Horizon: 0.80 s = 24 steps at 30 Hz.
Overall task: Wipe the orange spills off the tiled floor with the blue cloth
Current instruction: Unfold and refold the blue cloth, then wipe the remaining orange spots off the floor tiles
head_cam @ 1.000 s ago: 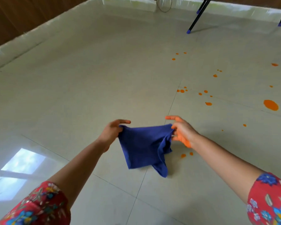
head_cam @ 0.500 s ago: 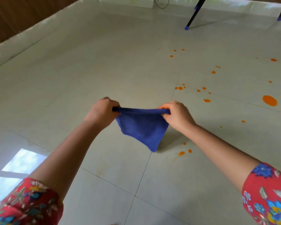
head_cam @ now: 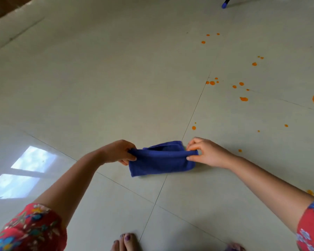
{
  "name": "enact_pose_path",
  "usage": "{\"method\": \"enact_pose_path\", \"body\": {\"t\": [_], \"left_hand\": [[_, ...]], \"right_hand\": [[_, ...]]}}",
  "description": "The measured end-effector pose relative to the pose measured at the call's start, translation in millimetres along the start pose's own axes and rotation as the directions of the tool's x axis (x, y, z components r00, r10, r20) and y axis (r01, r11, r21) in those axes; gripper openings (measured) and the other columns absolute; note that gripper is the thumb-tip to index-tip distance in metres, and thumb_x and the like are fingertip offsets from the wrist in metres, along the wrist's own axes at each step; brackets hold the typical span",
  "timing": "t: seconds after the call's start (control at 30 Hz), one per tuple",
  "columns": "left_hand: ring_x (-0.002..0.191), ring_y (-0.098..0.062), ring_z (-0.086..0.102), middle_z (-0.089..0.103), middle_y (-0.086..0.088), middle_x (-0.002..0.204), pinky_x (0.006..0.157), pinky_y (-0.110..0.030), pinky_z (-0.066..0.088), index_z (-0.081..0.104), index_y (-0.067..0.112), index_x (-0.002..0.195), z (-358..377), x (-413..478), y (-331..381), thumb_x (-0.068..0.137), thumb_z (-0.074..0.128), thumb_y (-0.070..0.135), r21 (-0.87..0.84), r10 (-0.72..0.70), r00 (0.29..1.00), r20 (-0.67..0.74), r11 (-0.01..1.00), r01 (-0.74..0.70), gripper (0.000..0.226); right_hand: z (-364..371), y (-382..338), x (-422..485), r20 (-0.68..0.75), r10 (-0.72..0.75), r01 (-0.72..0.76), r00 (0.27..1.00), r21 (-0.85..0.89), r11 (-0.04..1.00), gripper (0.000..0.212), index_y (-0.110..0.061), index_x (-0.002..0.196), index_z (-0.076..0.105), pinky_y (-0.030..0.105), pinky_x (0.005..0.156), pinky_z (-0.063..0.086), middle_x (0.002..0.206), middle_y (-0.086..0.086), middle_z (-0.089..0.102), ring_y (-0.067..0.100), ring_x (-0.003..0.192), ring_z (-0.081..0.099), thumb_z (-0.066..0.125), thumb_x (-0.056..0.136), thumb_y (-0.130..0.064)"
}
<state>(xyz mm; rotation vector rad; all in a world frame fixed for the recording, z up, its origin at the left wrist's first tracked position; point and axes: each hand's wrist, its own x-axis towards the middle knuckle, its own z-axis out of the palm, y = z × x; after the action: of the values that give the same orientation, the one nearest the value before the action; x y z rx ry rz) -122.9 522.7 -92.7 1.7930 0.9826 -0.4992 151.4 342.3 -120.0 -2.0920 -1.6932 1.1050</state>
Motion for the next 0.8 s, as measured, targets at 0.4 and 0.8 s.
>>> {"method": "enact_pose_path", "body": {"t": [0.4, 0.8], "left_hand": [[0.110, -0.024, 0.045, 0.045, -0.003, 0.126, 0.089, -0.036, 0.044, 0.048, 0.022, 0.129, 51, 41, -25, 0.075, 0.066, 0.040, 0.432, 0.419, 0.766, -0.487, 0.878, -0.206, 0.059], [0.077, -0.019, 0.062, 0.069, 0.007, 0.088, 0.073, -0.027, 0.045, 0.070, 0.021, 0.093, 38, 27, 39, 0.079, 0.050, 0.034, 0.468, 0.657, 0.610, -0.442, 0.749, -0.468, 0.027]], "right_hand": [[76, 4, 34, -0.073, -0.424, 0.315, 0.903, -0.559, 0.767, 0.062, -0.025, 0.133, 0.056, 0.040, 0.105, 0.043, 0.140, 0.002, 0.053, 0.024, 0.127, 0.049, 0.049, 0.079, -0.054], [23, -9, -28, -0.308, 0.103, 0.074, 0.946, 0.513, 0.855, 0.040, -0.032, 0.095, 0.068, 0.009, 0.084, 0.043, 0.092, -0.022, 0.071, -0.017, 0.087, 0.058, 0.049, 0.095, 0.003]]}}
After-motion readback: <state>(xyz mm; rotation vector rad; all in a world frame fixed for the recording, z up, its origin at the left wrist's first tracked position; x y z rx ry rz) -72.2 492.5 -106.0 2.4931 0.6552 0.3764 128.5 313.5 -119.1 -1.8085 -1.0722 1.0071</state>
